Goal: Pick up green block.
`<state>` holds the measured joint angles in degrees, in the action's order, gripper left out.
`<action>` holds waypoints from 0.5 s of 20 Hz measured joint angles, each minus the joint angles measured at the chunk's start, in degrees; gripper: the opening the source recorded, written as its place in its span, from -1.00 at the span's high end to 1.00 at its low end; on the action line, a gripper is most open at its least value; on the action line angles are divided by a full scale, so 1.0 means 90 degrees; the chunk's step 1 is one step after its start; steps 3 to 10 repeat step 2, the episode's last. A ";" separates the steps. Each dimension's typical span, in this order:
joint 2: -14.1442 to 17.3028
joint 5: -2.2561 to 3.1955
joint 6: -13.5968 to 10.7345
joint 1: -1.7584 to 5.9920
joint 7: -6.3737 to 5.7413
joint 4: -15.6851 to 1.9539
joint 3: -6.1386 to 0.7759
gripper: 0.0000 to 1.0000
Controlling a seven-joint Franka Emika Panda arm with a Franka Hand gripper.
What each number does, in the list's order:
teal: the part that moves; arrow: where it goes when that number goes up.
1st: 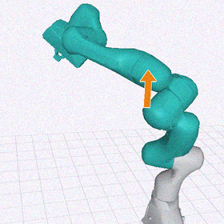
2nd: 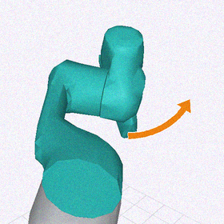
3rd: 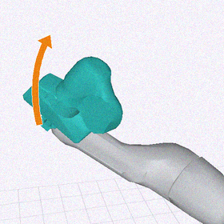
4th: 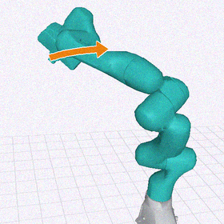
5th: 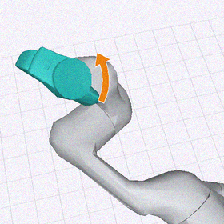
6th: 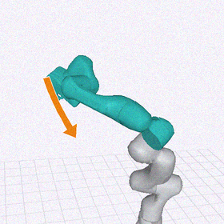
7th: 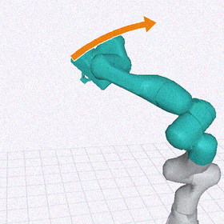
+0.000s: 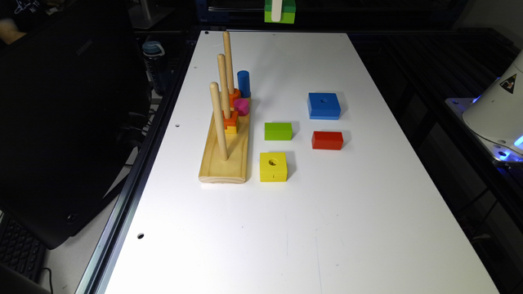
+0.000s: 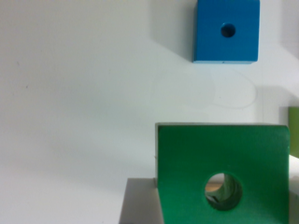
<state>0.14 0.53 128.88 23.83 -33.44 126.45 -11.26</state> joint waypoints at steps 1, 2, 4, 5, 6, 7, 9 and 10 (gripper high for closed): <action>0.0003 -0.0001 0.0000 0.0000 0.0000 0.0000 0.0000 1.00; 0.0004 -0.0002 0.0000 0.0000 0.0001 0.0000 0.0000 1.00; 0.0004 -0.0002 0.0000 0.0000 0.0001 0.0000 0.0000 1.00; 0.0004 -0.0002 0.0000 0.0000 0.0001 0.0000 0.0000 1.00; 0.0004 -0.0002 0.0000 0.0000 0.0001 0.0000 0.0000 1.00; 0.0004 -0.0002 0.0000 0.0000 0.0001 0.0000 0.0000 1.00; 0.0004 -0.0002 0.0000 0.0000 0.0001 0.0000 0.0000 1.00; 0.0004 -0.0002 0.0000 0.0000 0.0001 0.0000 0.0000 1.00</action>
